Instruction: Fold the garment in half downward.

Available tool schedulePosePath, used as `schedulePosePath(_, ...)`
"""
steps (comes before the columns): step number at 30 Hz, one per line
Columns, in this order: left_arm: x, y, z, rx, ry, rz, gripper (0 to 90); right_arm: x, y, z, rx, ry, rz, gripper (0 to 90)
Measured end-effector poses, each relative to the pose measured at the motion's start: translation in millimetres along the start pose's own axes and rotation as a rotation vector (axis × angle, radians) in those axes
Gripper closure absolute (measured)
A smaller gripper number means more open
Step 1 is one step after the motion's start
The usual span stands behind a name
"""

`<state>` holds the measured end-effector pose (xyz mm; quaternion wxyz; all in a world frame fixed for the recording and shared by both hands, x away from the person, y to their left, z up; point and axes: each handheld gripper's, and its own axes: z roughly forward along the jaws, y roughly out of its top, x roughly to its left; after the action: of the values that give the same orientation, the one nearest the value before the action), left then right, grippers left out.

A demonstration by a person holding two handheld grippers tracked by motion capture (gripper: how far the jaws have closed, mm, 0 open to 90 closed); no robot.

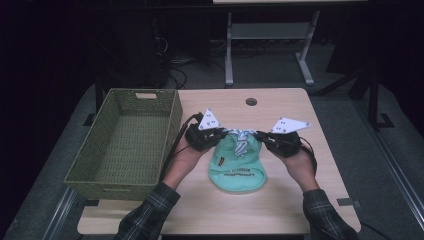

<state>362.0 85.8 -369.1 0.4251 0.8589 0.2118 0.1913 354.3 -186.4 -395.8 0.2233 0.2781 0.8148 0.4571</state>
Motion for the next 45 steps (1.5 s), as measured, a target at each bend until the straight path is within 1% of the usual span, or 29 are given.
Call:
schedulePosePath(1, -4.0, -6.3, 1.1, 0.013, 0.0, 0.012, 82.3, 6.5, -7.1, 2.8, 0.006, -0.001, -0.002, 85.7)
schedulePosePath(2, -4.0, -6.3, 1.1, 0.013, 0.0, 0.012, 82.2, 6.5, -7.1, 2.8, 0.006, -0.001, -0.002, 85.7)
schedulePosePath(3, -8.9, -13.4, 1.3, 0.023, -0.001, 0.027, 82.0, 13.6, -13.2, 5.2, 0.018, -0.001, -0.015, 85.6)
schedulePosePath(4, -9.8, -15.3, 1.2, 0.029, -0.003, 0.031, 81.9, 16.2, -15.5, 5.9, 0.019, 0.0, -0.018, 85.5)
schedulePosePath(7, -11.8, -21.9, -0.3, 0.034, -0.023, 0.024, 81.3, 20.6, -20.5, 6.2, 0.021, 0.009, -0.016, 85.2)
schedulePosePath(8, -12.2, -23.8, -0.6, 0.032, -0.028, 0.013, 81.1, 21.6, -21.9, 6.1, 0.021, 0.012, -0.014, 85.0)
schedulePosePath(10, -13.1, -26.8, -1.7, 0.033, -0.04, 0.006, 81.0, 22.2, -24.0, 6.3, 0.023, 0.02, -0.014, 84.8)
schedulePosePath(11, -14.4, -28.3, -1.6, 0.031, -0.047, -0.005, 80.9, 23.2, -24.7, 6.0, 0.024, 0.022, -0.009, 84.8)
schedulePosePath(12, -15.5, -29.8, -2.3, 0.032, -0.055, -0.009, 80.8, 23.7, -25.4, 5.7, 0.025, 0.026, -0.009, 84.7)
schedulePosePath(14, -17.8, -32.1, -2.2, 0.026, -0.073, -0.031, 80.6, 24.5, -27.9, 5.0, 0.028, 0.032, -0.011, 84.3)
schedulePosePath(15, -18.5, -33.0, -2.9, 0.033, -0.082, -0.028, 80.4, 24.8, -29.3, 4.5, 0.03, 0.036, -0.006, 84.0)
schedulePosePath(16, -19.7, -33.7, -2.5, 0.026, -0.086, -0.035, 80.2, 25.1, -30.9, 3.8, 0.03, 0.043, 0.001, 83.8)
schedulePosePath(20, -25.1, -37.2, -0.6, 0.039, -0.118, -0.048, 79.6, 25.6, -36.5, 1.5, 0.041, 0.057, 0.017, 83.0)
schedulePosePath(21, -26.3, -37.8, 0.2, 0.037, -0.122, -0.055, 79.4, 25.6, -37.9, 0.8, 0.046, 0.059, 0.019, 82.9)
schedulePosePath(22, -27.1, -38.5, 0.5, 0.044, -0.124, -0.051, 79.3, 25.5, -38.7, 0.2, 0.049, 0.06, 0.021, 82.8)
schedulePosePath(26, -30.0, -41.7, 2.5, 0.051, -0.151, -0.066, 78.6, 25.6, -43.4, -1.9, 0.054, 0.073, 0.031, 82.3)
schedulePosePath(27, -30.8, -42.5, 3.2, 0.048, -0.158, -0.074, 78.4, 25.8, -44.6, -2.3, 0.06, 0.074, 0.04, 82.1)
schedulePosePath(28, -31.7, -43.8, 3.9, 0.051, -0.162, -0.077, 78.0, 25.2, -45.7, -2.4, 0.057, 0.077, 0.036, 81.6)
schedulePosePath(30, -32.6, -45.0, 4.6, 0.055, -0.167, -0.078, 77.4, 25.0, -48.3, -3.4, 0.065, 0.084, 0.047, 81.1)
schedulePosePath(31, -33.4, -47.7, 5.9, 0.066, -0.182, -0.086, 77.2, 24.7, -49.5, -3.7, 0.063, 0.088, 0.051, 80.8)
schedulePosePath(33, -33.6, -49.0, 6.3, 0.068, -0.189, -0.091, 76.8, 24.8, -51.0, -4.1, 0.064, 0.092, 0.053, 80.5)
schedulePosePath(35, -34.8, -51.9, 7.2, 0.075, -0.214, -0.109, 75.9, 25.9, -54.6, -5.2, 0.072, 0.102, 0.062, 80.0)
schedulePosePath(36, -36.2, -52.6, 7.2, 0.072, -0.218, -0.12, 75.7, 26.1, -55.8, -5.7, 0.074, 0.106, 0.062, 79.6)
schedulePosePath(37, -36.7, -53.4, 6.9, 0.077, -0.224, -0.12, 75.4, 26.7, -56.8, -6.3, 0.081, 0.11, 0.067, 79.4)
schedulePosePath(38, -37.2, -53.9, 7.0, 0.076, -0.226, -0.122, 75.0, 26.7, -58.4, -6.7, 0.082, 0.112, 0.062, 79.1)
schedulePosePath(39, -38.0, -54.4, 7.0, 0.076, -0.229, -0.126, 74.7, 27.4, -59.1, -7.2, 0.087, 0.114, 0.072, 78.9)
schedulePosePath(40, -38.5, -55.4, 7.4, 0.075, -0.235, -0.127, 74.4, 27.3, -60.4, -7.7, 0.09, 0.115, 0.069, 78.7)
schedulePosePath(45, -43.2, -59.6, 9.7, 0.098, -0.256, -0.13, 73.4, 29.0, -65.9, -11.7, 0.102, 0.123, 0.08, 78.0)
